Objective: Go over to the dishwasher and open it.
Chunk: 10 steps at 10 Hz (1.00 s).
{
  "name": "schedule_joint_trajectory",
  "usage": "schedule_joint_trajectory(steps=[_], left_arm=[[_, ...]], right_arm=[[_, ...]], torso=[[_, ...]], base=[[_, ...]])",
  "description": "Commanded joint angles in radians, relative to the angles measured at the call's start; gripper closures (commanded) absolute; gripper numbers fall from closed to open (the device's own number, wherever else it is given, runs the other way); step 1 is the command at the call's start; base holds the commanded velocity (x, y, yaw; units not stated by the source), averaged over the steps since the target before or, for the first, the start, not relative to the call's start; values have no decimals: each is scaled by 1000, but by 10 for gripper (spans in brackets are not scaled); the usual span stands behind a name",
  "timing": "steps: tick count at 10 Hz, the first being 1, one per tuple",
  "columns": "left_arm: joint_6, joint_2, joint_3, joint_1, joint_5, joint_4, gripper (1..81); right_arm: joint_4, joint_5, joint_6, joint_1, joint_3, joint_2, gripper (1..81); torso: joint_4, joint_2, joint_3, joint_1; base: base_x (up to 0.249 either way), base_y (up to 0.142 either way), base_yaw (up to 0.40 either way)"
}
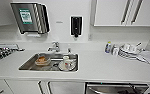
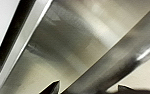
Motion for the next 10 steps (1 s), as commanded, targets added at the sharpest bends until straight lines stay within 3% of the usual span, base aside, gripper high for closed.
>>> schedule_joint_trajectory(steps=[1,5,10], left_arm=[[8,-33,26,-91,18,4,10],[9,-36,26,-93,18,2,10],[8,-35,29,-91,18,2,10]], right_arm=[[-46,-192,-20,6,17,-27,10],[-52,-193,-20,-28,-33,57,10],[-55,-192,-22,-43,-41,54,10]], torso=[[0,0,0,0],[0,0,0,0],[0,0,1,0]], base=[[0,0,0],[0,0,0],[-78,0,0]])
